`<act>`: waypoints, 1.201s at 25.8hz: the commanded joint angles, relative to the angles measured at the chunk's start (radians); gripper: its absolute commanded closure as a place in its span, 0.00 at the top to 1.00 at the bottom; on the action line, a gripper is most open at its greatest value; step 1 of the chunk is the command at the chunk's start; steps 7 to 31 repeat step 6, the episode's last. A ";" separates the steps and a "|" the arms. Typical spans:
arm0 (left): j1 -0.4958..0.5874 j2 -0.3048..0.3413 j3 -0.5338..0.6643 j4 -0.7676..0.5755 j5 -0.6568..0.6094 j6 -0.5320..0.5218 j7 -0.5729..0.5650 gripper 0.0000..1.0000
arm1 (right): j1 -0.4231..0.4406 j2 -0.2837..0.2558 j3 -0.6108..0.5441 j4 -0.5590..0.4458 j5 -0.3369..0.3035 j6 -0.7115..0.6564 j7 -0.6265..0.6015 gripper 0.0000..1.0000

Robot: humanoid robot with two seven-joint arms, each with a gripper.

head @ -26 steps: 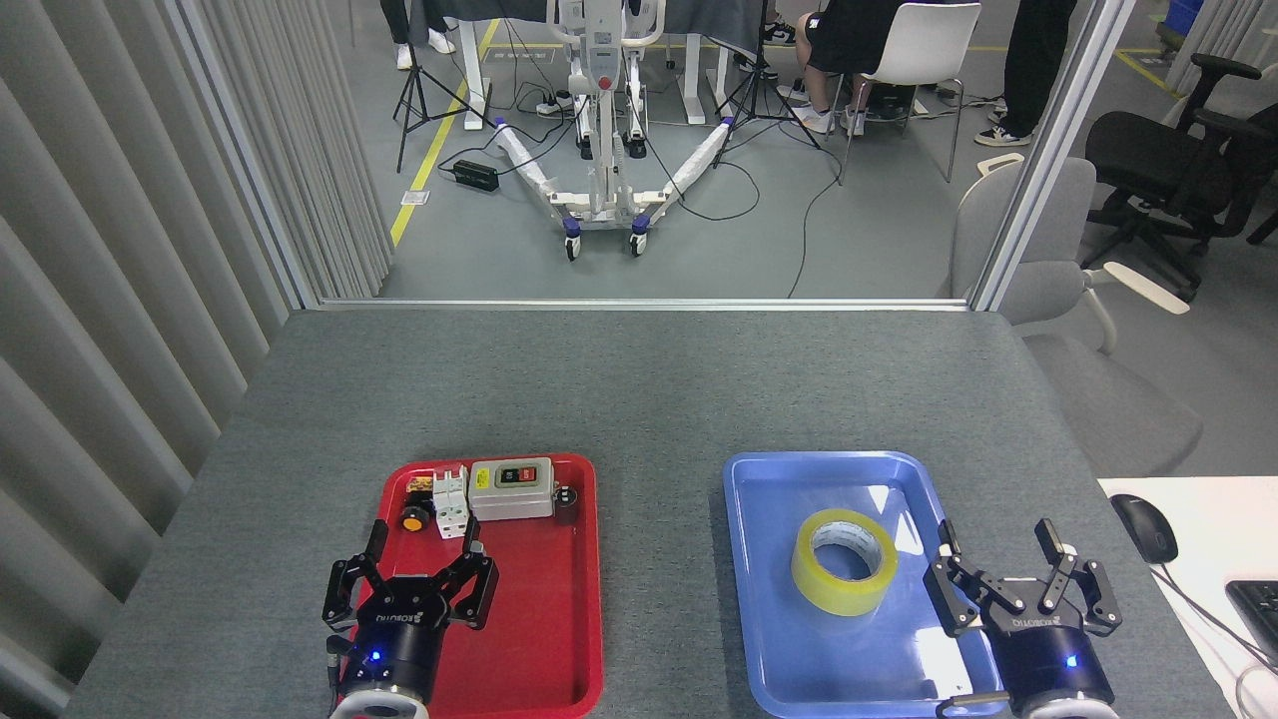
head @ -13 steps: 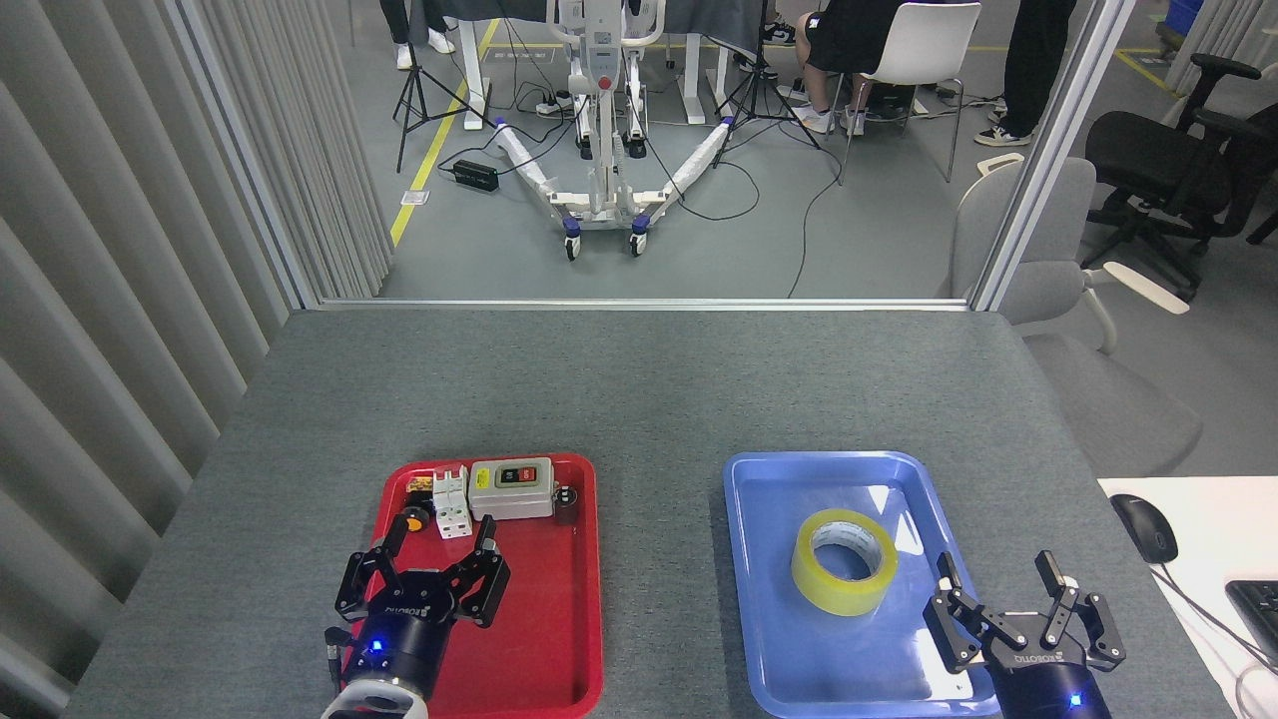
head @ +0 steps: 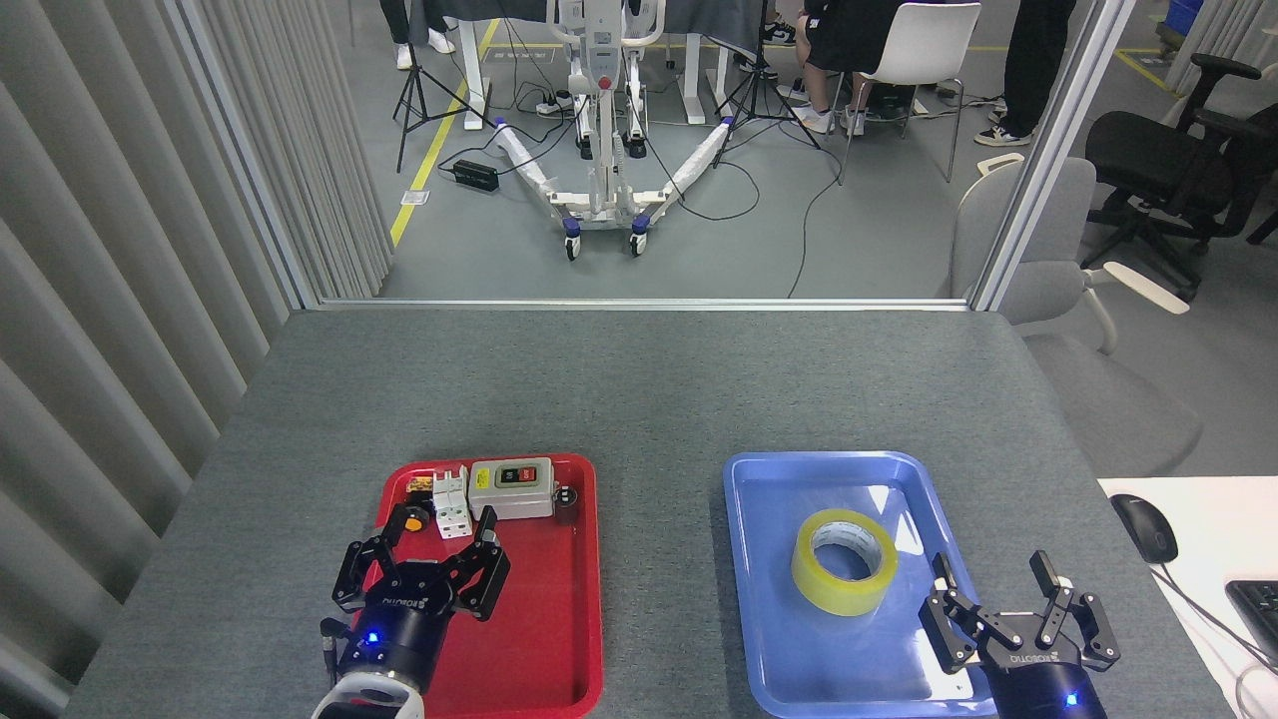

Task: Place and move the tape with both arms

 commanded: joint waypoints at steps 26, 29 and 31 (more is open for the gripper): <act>0.004 0.000 0.002 0.011 0.001 0.006 0.016 1.00 | -0.004 0.002 -0.001 0.002 0.000 0.001 0.004 1.00; 0.004 0.000 0.002 0.011 0.001 0.006 0.016 1.00 | -0.004 0.002 -0.001 0.002 0.000 0.001 0.004 1.00; 0.004 0.000 0.002 0.011 0.001 0.006 0.016 1.00 | -0.004 0.002 -0.001 0.002 0.000 0.001 0.004 1.00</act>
